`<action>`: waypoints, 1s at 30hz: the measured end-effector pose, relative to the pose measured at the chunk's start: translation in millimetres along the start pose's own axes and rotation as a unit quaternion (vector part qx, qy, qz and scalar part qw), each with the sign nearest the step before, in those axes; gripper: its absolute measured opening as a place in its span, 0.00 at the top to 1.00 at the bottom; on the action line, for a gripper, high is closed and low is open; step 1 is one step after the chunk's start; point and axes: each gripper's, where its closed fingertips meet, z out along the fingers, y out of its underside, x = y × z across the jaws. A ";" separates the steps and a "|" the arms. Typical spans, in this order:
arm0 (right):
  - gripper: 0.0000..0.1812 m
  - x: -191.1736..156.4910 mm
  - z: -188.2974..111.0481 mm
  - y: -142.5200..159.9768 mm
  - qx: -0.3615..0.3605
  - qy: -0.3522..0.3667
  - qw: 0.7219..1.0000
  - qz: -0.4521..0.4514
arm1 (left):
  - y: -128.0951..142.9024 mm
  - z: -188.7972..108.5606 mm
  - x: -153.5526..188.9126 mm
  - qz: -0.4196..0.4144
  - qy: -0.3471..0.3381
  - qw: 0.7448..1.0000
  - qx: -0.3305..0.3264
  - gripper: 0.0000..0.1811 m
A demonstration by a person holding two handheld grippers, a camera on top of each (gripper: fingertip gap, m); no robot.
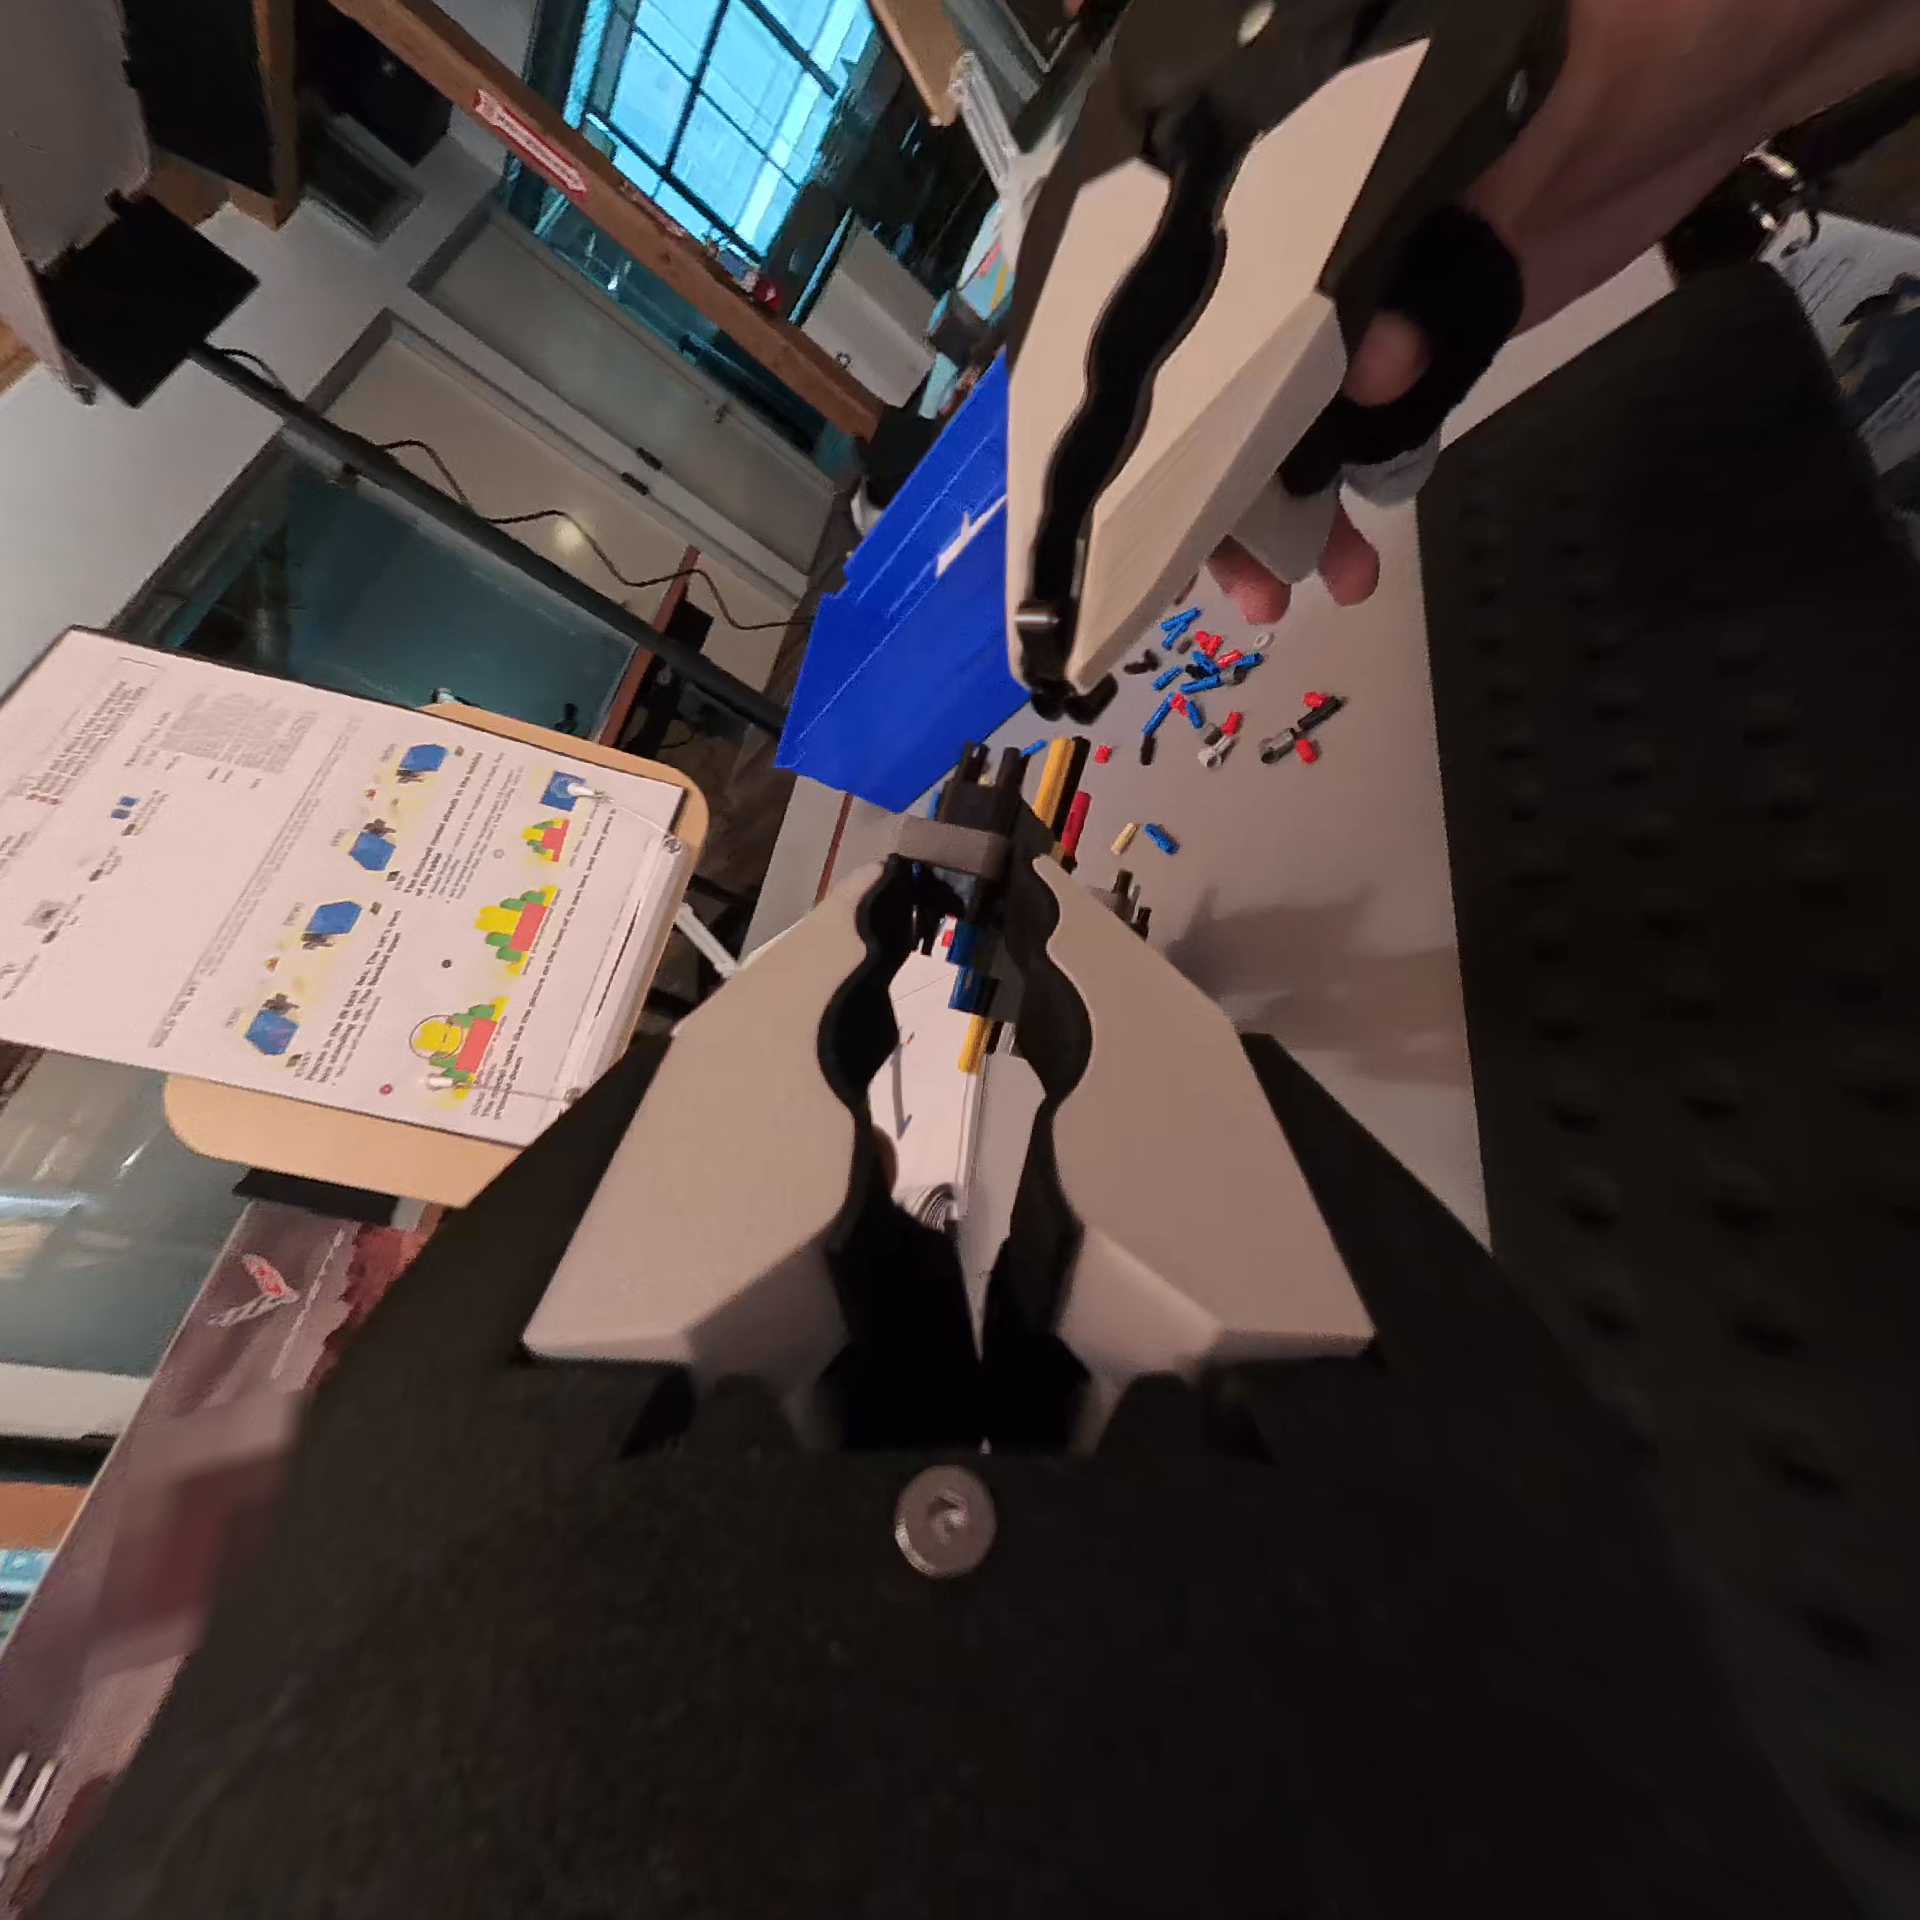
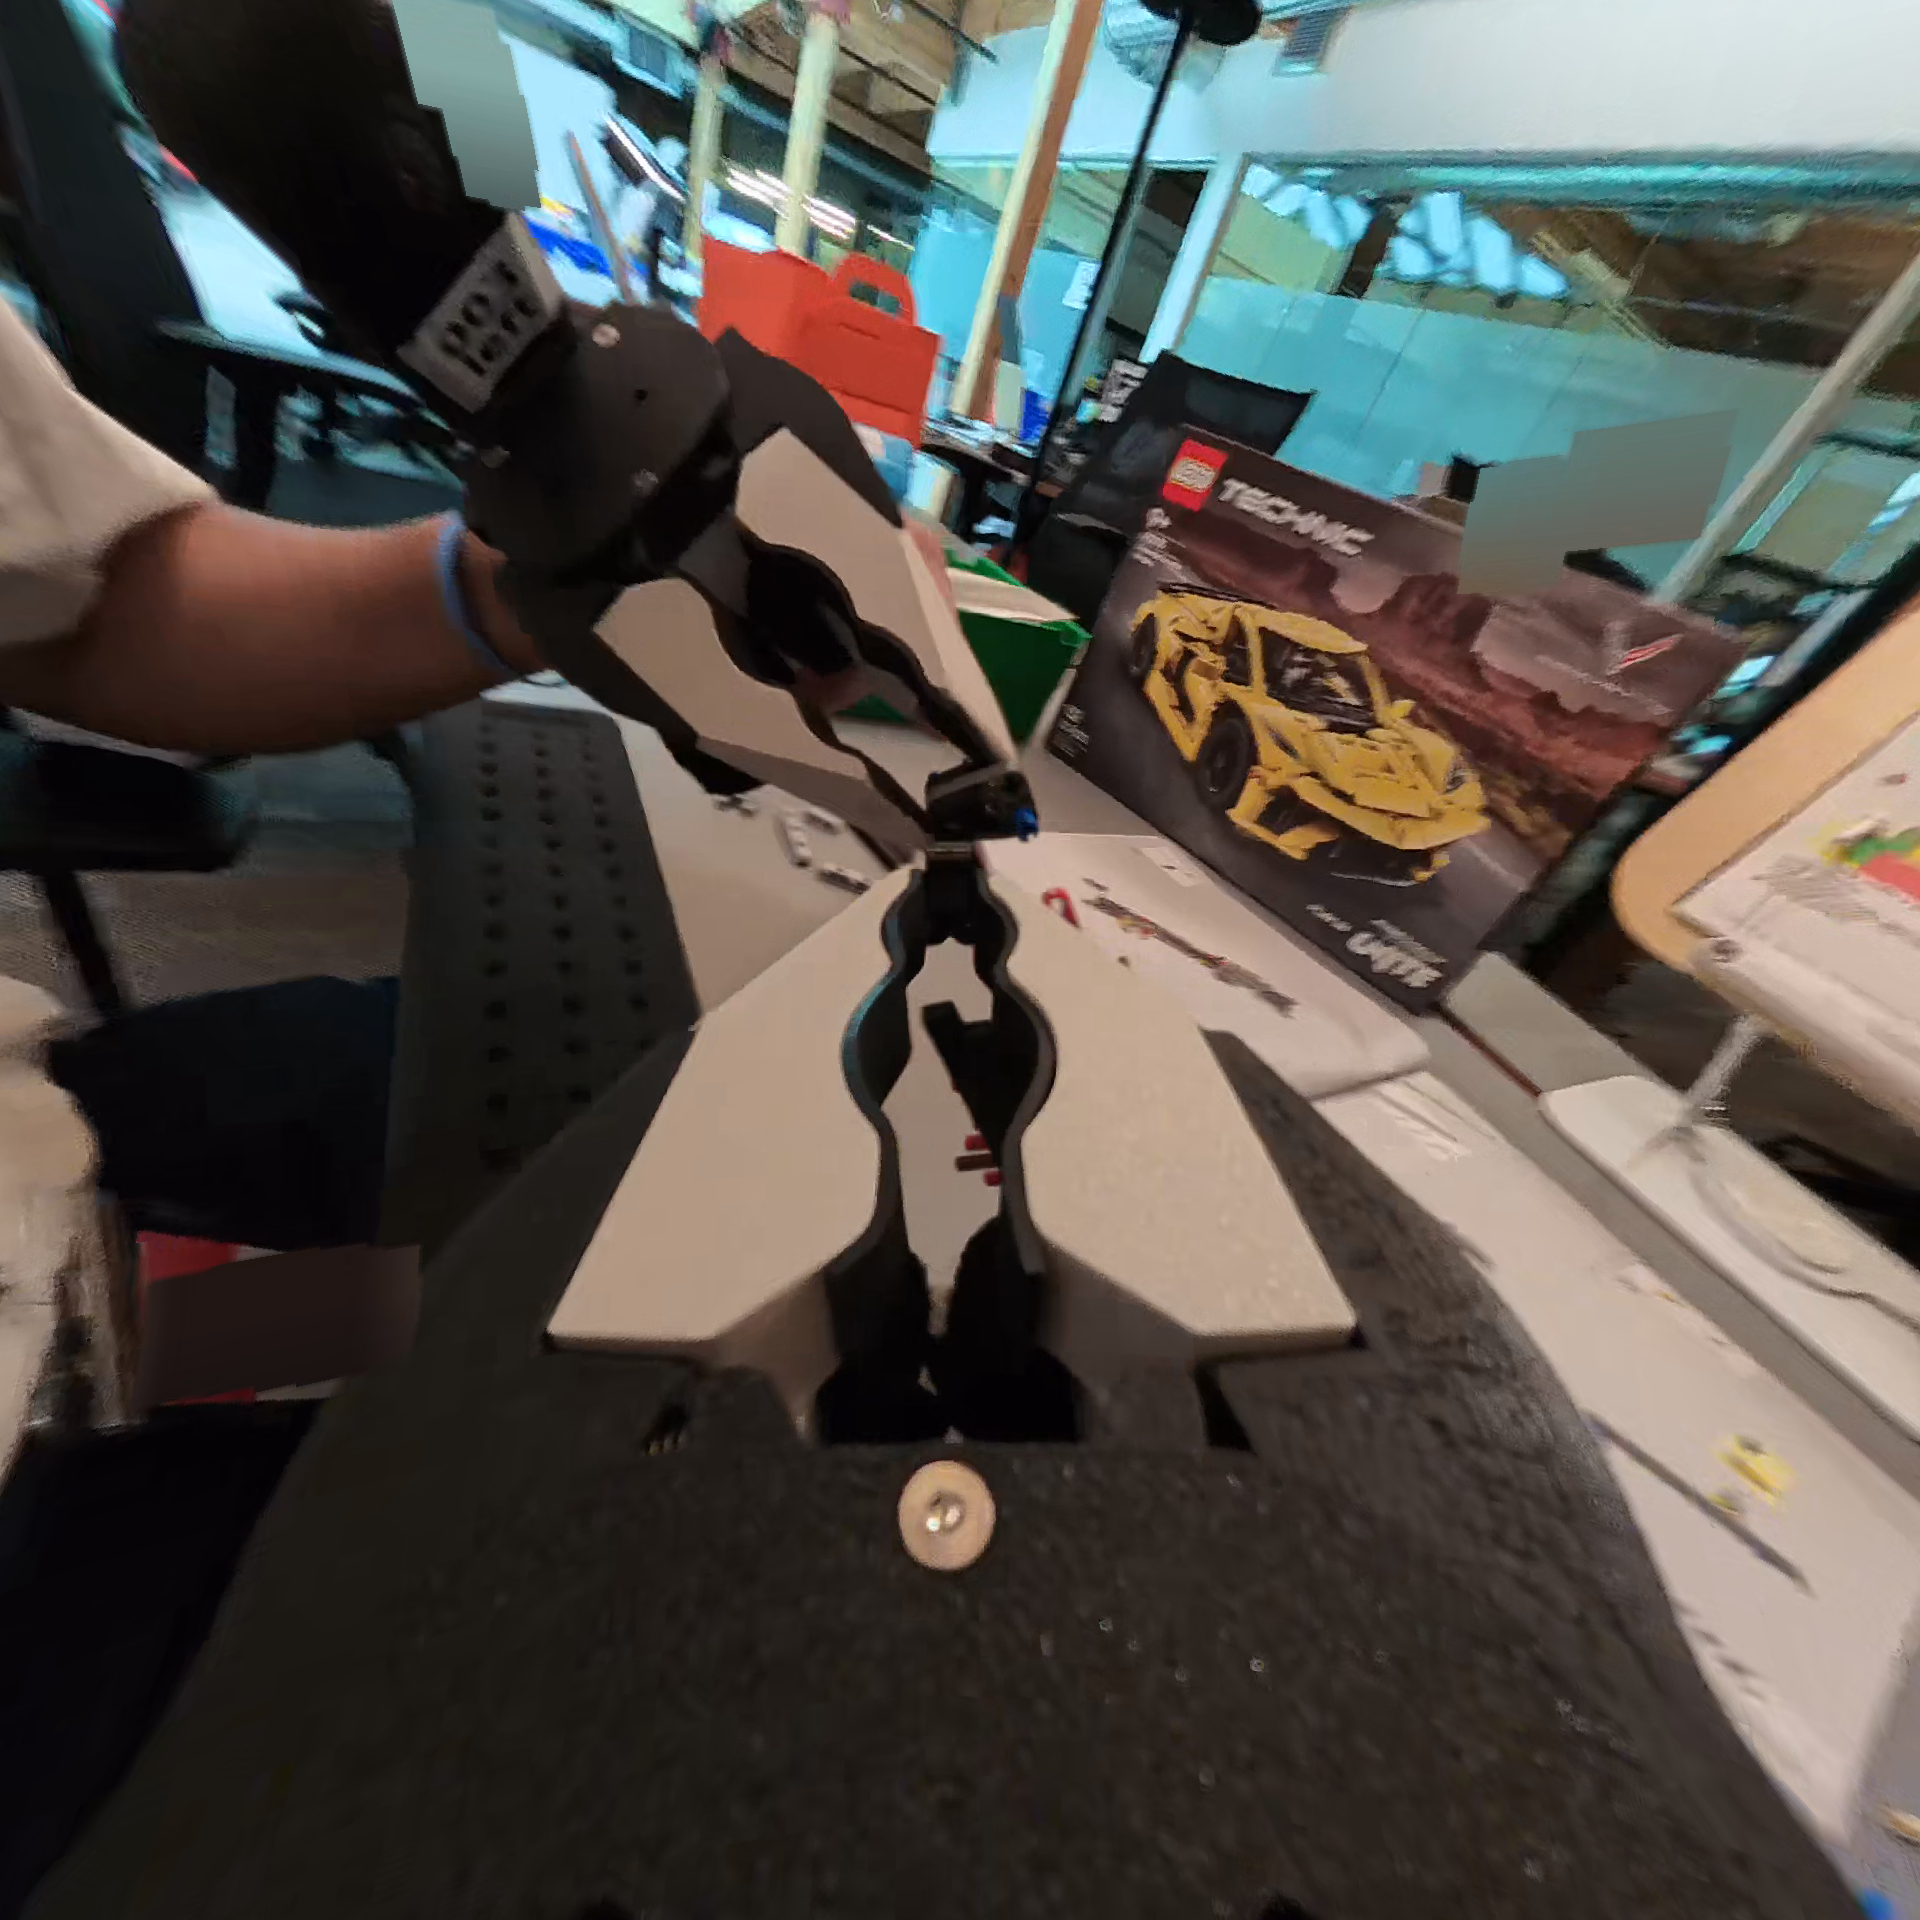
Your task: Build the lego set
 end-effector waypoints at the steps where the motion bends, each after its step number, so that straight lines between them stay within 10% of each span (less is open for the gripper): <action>1: 0.96 2.9 0.6 1.6 0.000 -0.009 1.000 0.021 | -0.9 1.0 -1.7 0.002 0.009 1.000 0.003 0.91; 13: 0.96 37.3 4.9 -33.2 0.073 -0.035 0.993 0.091 | -24.1 17.4 -43.7 -0.086 0.062 0.993 0.042 0.91; 30: 0.96 81.2 49.2 -31.3 0.073 -0.145 0.951 0.262 | 18.6 23.4 -88.1 -0.206 0.165 0.963 -0.058 0.92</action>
